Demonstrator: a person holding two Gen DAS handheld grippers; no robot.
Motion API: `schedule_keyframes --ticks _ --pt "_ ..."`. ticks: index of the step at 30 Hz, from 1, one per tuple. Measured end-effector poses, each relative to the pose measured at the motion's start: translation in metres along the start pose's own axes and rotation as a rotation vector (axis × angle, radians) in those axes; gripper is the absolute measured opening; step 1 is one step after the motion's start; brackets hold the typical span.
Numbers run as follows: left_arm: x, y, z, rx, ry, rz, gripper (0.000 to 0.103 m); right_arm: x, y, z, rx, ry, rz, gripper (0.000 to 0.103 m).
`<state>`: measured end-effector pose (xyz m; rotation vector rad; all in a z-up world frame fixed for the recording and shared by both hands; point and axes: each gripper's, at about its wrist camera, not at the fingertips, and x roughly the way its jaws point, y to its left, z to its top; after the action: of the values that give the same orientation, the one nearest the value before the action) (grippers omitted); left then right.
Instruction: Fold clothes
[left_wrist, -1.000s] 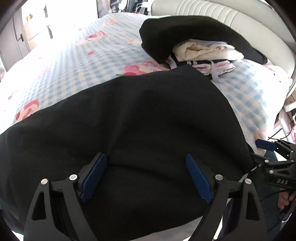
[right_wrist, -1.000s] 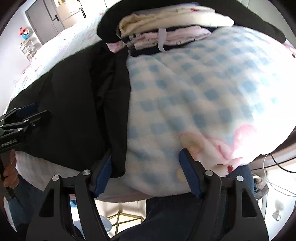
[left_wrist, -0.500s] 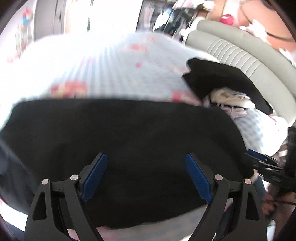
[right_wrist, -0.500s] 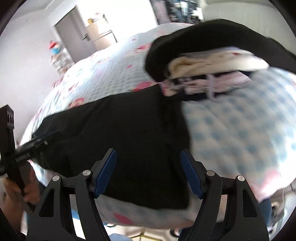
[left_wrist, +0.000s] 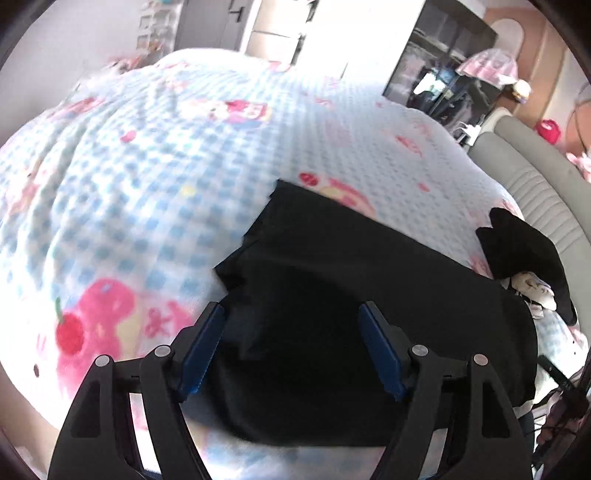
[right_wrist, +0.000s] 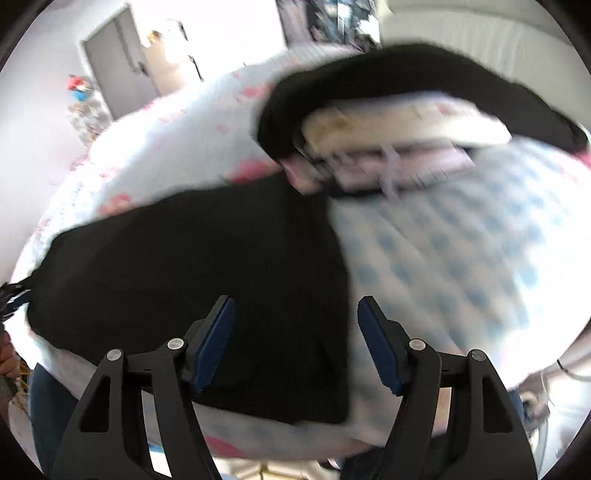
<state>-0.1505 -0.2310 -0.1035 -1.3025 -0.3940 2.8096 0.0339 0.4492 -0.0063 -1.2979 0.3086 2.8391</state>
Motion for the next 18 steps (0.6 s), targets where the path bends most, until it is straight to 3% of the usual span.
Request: schedule_keyframes --ticks 2,4,8,12,14,18 --pt "0.011 -0.011 0.002 0.077 0.010 0.069 0.078 0.013 0.020 0.003 -0.039 0.013 0.019 0.072" --pt "0.031 -0.009 0.009 0.131 0.055 0.207 0.079 0.027 0.033 -0.002 -0.075 0.046 -0.014 0.073" --pt "0.031 0.023 0.027 0.050 0.094 0.221 0.084 0.038 0.026 -0.024 -0.119 0.080 -0.129 0.069" --pt "0.016 0.006 0.029 0.088 0.070 0.305 0.082 0.028 -0.012 -0.040 0.022 0.114 -0.116 0.071" --pt "0.003 -0.013 0.028 0.104 0.015 0.270 0.082 0.018 -0.032 -0.047 0.145 0.117 -0.075 0.071" --pt "-0.009 -0.079 0.004 0.168 -0.027 0.052 0.081 -0.007 -0.038 -0.051 0.294 0.107 0.066 0.071"
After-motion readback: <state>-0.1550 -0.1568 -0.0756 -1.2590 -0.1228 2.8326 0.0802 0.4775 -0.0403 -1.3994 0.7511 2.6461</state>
